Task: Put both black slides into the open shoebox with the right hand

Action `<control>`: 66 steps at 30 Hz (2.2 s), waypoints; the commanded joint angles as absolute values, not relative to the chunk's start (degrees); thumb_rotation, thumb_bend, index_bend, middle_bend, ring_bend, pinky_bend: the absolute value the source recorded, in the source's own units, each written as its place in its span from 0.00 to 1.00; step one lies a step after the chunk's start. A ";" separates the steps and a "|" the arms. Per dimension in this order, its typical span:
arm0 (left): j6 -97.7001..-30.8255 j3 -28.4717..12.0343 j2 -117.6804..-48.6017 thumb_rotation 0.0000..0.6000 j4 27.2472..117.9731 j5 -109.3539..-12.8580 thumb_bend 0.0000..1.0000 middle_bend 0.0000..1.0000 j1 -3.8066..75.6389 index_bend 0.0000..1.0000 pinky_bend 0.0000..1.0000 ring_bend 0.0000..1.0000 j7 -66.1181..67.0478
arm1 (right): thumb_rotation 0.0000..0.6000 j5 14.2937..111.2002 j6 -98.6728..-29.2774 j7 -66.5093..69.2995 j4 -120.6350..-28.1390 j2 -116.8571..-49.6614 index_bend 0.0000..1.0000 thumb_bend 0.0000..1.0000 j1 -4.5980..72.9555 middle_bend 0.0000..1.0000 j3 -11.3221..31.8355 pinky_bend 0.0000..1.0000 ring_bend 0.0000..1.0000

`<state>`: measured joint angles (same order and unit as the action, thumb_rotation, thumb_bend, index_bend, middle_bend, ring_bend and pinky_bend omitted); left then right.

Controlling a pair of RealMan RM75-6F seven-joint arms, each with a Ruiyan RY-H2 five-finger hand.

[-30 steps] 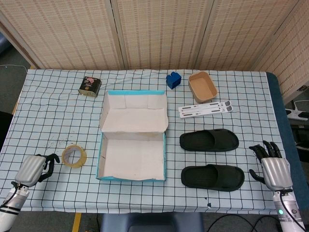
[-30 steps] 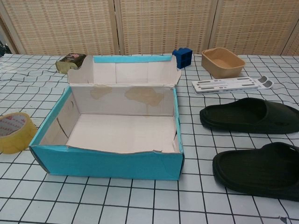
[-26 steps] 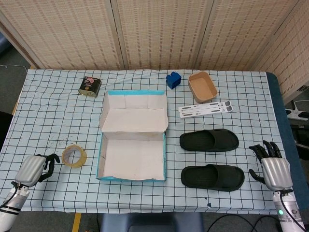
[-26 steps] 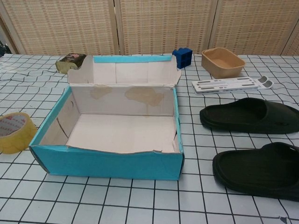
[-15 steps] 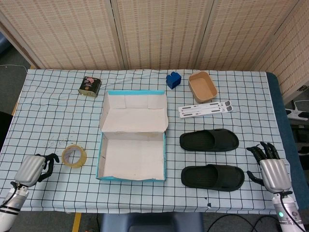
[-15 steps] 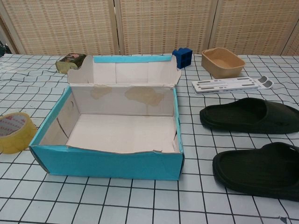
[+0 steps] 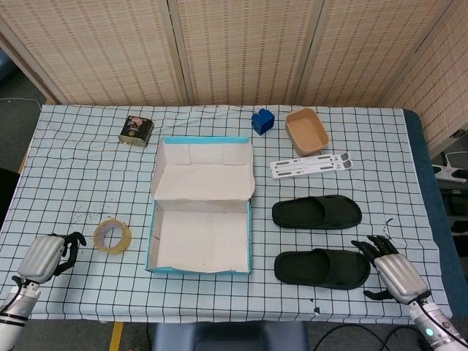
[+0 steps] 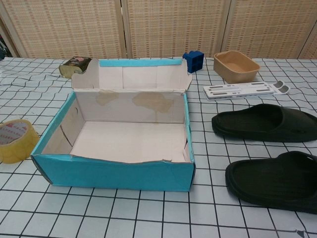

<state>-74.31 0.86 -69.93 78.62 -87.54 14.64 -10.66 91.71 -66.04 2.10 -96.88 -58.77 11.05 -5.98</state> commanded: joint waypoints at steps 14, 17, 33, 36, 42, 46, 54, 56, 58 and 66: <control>-74.18 0.64 -69.70 1.00 78.98 -87.16 0.73 0.59 14.53 0.46 0.57 0.64 -10.53 | 1.00 95.31 -62.07 11.94 -86.13 -67.68 0.02 0.00 16.05 0.08 -6.85 0.00 0.00; -74.01 0.64 -69.72 1.00 79.02 -87.10 0.73 0.59 14.55 0.46 0.57 0.64 -10.40 | 1.00 95.38 -59.70 12.83 -86.64 -67.44 0.01 0.00 17.36 0.08 -7.54 0.00 0.00; -73.84 0.56 -69.52 1.00 79.15 -87.03 0.73 0.59 14.53 0.46 0.57 0.64 -10.83 | 1.00 91.39 -53.97 8.50 -85.22 -71.73 0.02 0.00 19.60 0.07 -7.79 0.00 0.00; -74.10 0.55 -69.46 1.00 79.10 -87.23 0.73 0.59 14.48 0.46 0.57 0.64 -11.05 | 1.00 90.94 -55.57 6.92 -84.12 -73.02 0.05 0.00 18.88 0.07 -7.41 0.00 0.00; -74.07 0.52 -69.38 1.00 79.17 -87.23 0.73 0.59 14.48 0.46 0.57 0.64 -11.19 | 1.00 90.50 -61.05 4.52 -81.79 -75.80 0.26 0.00 16.56 0.22 -6.26 0.01 0.06; -74.06 0.56 -69.35 1.00 79.23 -87.27 0.73 0.59 14.46 0.46 0.57 0.64 -11.16 | 1.00 90.84 -64.94 4.17 -80.12 -77.42 0.45 0.00 15.16 0.39 -5.52 0.10 0.22; -73.92 0.47 -69.19 1.00 79.44 -87.16 0.73 0.59 14.51 0.46 0.57 0.64 -11.51 | 1.00 91.96 -70.77 3.68 -81.32 -76.25 0.56 0.00 13.27 0.47 -4.95 0.18 0.31; -73.93 0.38 -69.13 1.00 79.44 -87.24 0.73 0.59 14.61 0.46 0.57 0.64 -11.75 | 1.00 92.01 -72.97 1.27 -84.05 -74.21 0.56 0.00 12.60 0.47 -4.41 0.18 0.31; -74.02 0.53 -69.07 1.00 79.40 -87.38 0.73 0.59 14.51 0.46 0.57 0.64 -11.85 | 1.00 91.77 -75.48 -2.45 -87.11 -72.29 0.56 0.00 11.77 0.47 -3.51 0.18 0.32; -74.02 0.68 -68.97 1.00 79.63 -87.56 0.73 0.59 14.46 0.46 0.57 0.64 -11.87 | 1.00 91.41 -83.44 -18.12 -103.25 -65.96 0.58 0.00 9.64 0.49 0.77 0.20 0.32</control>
